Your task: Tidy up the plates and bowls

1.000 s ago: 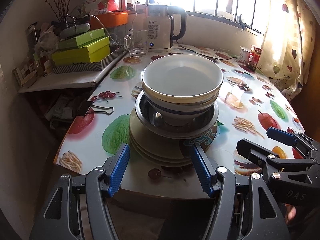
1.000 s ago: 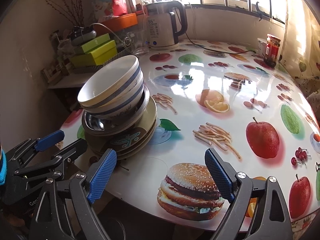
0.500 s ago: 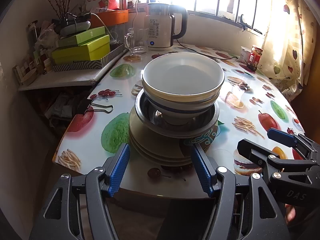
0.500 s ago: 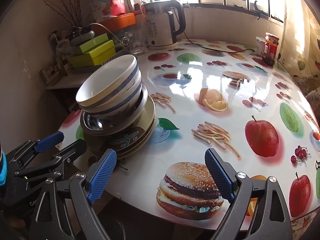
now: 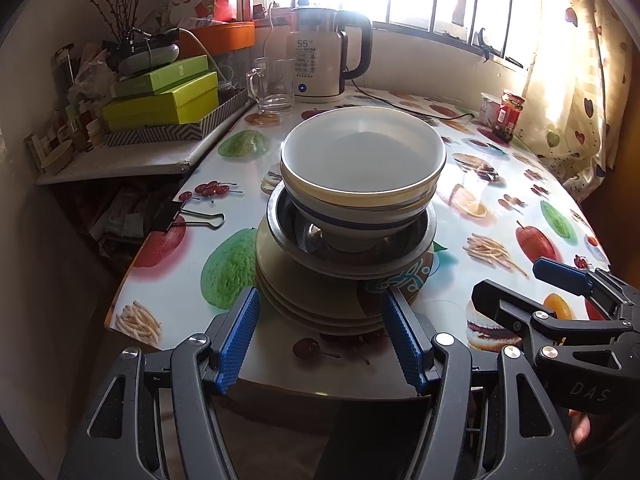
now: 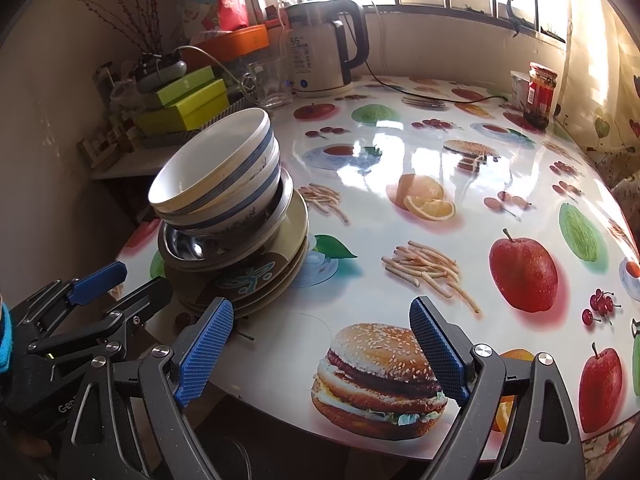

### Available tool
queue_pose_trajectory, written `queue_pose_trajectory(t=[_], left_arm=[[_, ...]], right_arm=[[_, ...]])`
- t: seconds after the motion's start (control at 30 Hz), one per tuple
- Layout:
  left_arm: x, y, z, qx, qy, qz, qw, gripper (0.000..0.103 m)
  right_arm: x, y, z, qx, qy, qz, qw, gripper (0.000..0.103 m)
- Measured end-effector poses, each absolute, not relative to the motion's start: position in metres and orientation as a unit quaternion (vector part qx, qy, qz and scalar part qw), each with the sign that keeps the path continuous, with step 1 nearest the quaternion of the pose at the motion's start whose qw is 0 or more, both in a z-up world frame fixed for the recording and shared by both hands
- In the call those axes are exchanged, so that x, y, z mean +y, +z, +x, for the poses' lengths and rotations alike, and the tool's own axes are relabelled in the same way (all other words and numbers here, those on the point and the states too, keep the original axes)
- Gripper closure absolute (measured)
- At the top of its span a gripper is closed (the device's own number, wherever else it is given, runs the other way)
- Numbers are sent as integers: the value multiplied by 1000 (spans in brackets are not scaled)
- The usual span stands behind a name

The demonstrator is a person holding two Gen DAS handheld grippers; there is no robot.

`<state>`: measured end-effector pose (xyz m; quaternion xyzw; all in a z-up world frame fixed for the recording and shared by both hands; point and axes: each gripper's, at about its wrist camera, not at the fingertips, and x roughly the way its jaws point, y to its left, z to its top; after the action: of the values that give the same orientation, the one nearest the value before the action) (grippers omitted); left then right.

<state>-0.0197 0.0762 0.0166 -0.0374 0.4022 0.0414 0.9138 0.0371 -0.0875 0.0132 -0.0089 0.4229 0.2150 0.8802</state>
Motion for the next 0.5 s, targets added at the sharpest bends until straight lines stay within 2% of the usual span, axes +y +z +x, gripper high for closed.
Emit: queue_pose_trajectory(t=[0.5], left_arm=[[77,17,-19,401,37,-42,914,39]], right_arm=[[-88,13,37,424,213,-8,880,12]])
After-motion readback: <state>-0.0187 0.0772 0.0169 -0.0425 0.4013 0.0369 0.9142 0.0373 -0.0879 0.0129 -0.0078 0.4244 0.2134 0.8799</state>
